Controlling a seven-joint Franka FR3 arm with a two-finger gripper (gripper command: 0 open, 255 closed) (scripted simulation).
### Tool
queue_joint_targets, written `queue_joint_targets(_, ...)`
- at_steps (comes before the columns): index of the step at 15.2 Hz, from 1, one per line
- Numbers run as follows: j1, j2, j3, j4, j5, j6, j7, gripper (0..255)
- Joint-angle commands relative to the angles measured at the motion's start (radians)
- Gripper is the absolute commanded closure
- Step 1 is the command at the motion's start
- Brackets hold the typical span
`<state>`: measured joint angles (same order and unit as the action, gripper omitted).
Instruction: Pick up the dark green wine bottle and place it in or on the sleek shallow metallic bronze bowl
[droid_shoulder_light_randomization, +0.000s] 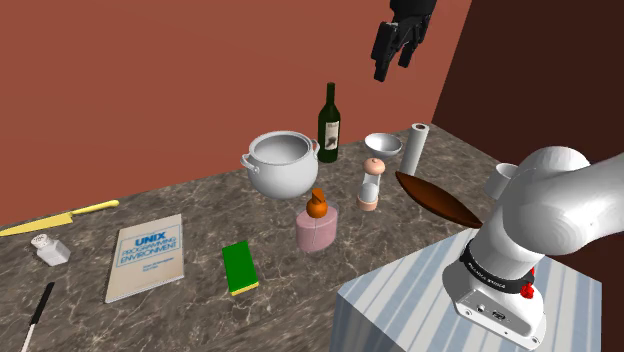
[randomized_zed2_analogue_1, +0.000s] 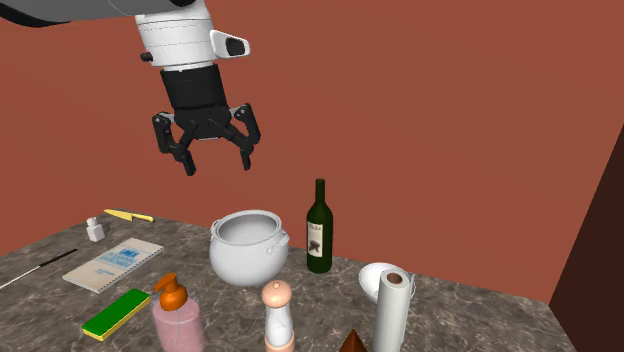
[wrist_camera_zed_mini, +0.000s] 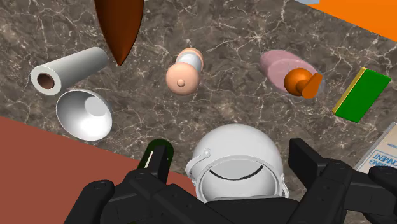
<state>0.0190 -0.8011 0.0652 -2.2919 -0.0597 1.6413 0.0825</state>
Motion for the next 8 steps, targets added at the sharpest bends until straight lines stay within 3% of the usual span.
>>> queue_joint_targets(1, 0.000, 0.000, 0.000, 0.000, 0.000, 0.000, 0.000, 0)
queue_joint_targets(8, -0.043, 0.229, -0.063, 0.076, -0.018, 0.144, -0.017, 0)
